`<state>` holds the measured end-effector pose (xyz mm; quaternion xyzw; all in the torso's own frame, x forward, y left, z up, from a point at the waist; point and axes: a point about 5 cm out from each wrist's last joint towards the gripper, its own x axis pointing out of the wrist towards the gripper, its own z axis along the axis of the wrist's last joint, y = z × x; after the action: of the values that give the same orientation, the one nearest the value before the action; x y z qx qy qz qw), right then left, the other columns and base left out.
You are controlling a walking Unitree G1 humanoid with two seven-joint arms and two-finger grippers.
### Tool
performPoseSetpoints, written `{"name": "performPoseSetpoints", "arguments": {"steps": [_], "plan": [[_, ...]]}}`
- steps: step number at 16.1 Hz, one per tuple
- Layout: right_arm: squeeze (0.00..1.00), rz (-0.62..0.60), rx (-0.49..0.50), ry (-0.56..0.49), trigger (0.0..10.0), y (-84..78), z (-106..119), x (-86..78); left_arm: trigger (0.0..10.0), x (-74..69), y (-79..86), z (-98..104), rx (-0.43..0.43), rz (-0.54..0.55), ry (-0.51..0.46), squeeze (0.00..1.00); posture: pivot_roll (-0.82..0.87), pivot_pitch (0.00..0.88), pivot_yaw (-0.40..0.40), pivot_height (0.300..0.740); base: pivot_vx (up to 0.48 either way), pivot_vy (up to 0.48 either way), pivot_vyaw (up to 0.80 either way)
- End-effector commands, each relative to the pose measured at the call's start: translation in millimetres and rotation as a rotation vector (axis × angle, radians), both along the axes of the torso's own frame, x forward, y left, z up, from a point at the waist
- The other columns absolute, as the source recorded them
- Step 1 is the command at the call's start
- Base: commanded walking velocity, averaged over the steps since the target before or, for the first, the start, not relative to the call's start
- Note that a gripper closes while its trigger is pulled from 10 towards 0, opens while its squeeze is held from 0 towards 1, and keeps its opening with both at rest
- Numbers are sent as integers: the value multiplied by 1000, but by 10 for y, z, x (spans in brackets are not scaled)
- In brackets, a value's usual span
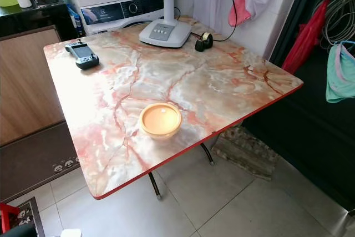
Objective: Restocking fridge
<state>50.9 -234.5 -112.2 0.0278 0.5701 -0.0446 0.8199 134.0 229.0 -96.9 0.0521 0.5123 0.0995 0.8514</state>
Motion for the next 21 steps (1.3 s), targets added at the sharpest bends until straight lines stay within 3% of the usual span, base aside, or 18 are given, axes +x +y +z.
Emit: {"name": "performPoseSetpoints", "arguments": {"steps": [1,5,11,16,21], "plan": [[0,-10,-15,3,10000,-55,10,-29,10000,-26,-35,-18,-4,-3,13,0,112,0,-57,740,-251,0,0],[0,27,-12,8,10000,-61,14,-24,10000,27,-62,-3,-9,-14,-9,0,115,0,-57,740,-255,0,0],[0,92,-24,11,10000,-54,16,-1,10000,-62,-39,-30,1,-25,25,0,119,0,-55,740,-258,0,0],[0,93,-29,13,10000,-46,13,9,10000,-102,13,-34,27,-35,52,0,111,0,-53,740,0,0,0],[0,74,-23,4,10000,-28,11,24,10000,-48,2,-18,22,-35,33,0,113,0,-52,740,0,0,0]]}}
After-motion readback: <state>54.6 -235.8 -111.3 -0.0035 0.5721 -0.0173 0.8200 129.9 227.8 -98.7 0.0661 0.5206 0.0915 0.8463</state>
